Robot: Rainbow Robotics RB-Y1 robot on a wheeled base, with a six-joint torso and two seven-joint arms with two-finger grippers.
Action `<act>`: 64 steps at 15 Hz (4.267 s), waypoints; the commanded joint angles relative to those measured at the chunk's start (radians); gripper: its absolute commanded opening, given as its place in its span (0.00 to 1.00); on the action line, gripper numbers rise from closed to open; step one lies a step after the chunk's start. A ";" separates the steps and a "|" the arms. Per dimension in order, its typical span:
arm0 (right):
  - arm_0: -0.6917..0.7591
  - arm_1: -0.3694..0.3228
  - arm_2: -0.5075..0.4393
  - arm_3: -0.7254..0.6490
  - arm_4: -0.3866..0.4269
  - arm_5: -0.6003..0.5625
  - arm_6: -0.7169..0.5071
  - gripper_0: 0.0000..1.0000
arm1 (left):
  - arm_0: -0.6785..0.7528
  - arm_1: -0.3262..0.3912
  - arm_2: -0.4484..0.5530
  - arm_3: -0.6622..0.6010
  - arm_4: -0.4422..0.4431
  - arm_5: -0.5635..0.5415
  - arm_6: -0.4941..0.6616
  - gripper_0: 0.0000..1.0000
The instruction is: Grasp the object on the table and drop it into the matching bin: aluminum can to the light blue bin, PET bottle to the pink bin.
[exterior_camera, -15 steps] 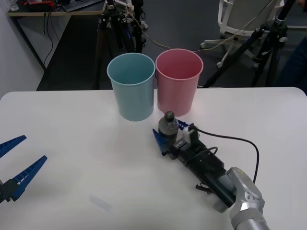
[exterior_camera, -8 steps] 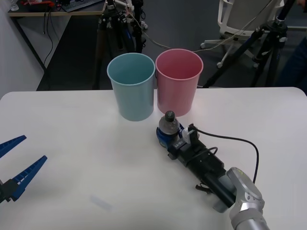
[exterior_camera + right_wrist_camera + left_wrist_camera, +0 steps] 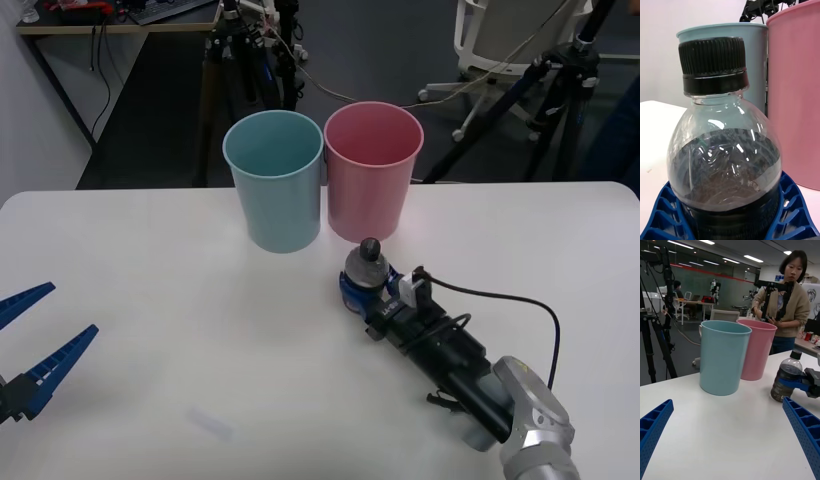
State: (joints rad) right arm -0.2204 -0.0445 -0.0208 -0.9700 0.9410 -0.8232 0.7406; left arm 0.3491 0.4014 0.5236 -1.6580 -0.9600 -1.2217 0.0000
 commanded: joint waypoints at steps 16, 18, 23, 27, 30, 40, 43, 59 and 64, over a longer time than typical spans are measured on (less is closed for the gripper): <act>0.662 -0.858 0.150 -1.004 -0.702 0.323 -0.136 0.00 | 0.000 0.000 0.000 0.000 0.000 0.000 0.000 1.00; 0.687 -0.940 0.119 -1.085 -0.786 0.368 -0.145 0.00 | 0.000 0.000 0.000 0.000 0.000 0.000 0.000 1.00; 0.670 -1.114 0.039 -1.228 -0.981 0.498 -0.171 0.00 | 0.000 0.000 0.000 0.000 0.000 0.000 0.000 1.00; 0.573 -1.238 -0.005 -1.271 -1.147 0.613 -0.184 0.00 | 0.000 0.000 0.000 0.000 0.000 0.000 0.000 1.00; 0.427 -1.284 0.015 -1.257 -1.208 0.714 -0.208 0.00 | 0.000 0.000 0.000 0.000 0.000 0.000 0.000 1.00; -0.422 -1.206 0.642 -0.866 -1.214 0.782 -0.336 0.00 | 0.000 0.000 0.000 0.000 0.000 0.000 0.000 1.00; -0.559 -1.134 0.757 -0.742 -1.214 0.782 -0.346 0.00 | 0.000 0.000 0.000 0.000 0.000 0.000 0.000 1.00; -0.732 -0.782 0.828 -0.400 -1.038 0.845 -0.371 0.00 | 0.000 0.000 0.000 0.000 0.000 0.000 0.000 1.00; -0.732 -0.736 0.826 -0.380 -0.978 0.845 -0.385 0.00 | 0.000 0.000 0.000 0.000 0.000 0.000 0.000 1.00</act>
State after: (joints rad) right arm -0.9516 -0.7885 0.8065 -1.3573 -0.0495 0.0216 0.3571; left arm 0.3491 0.4014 0.5236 -1.6581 -0.9599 -1.2217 0.0000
